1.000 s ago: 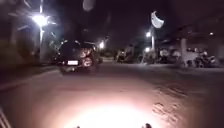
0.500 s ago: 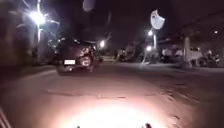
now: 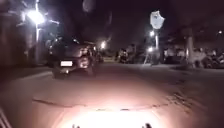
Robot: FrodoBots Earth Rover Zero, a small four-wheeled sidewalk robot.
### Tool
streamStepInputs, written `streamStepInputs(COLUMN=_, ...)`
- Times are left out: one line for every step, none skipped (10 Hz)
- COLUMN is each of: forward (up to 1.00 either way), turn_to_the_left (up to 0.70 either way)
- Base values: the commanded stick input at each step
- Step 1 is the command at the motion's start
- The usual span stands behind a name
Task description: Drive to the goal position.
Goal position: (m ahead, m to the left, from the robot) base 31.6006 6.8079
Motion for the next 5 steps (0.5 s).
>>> streamStepInputs(forward=0.70, turn_to_the_left=0.00)
streamStepInputs(forward=0.70, turn_to_the_left=0.00)
streamStepInputs(forward=0.70, turn_to_the_left=0.00)
streamStepInputs(forward=0.70, turn_to_the_left=-0.23)
streamStepInputs(forward=0.70, turn_to_the_left=-0.35)
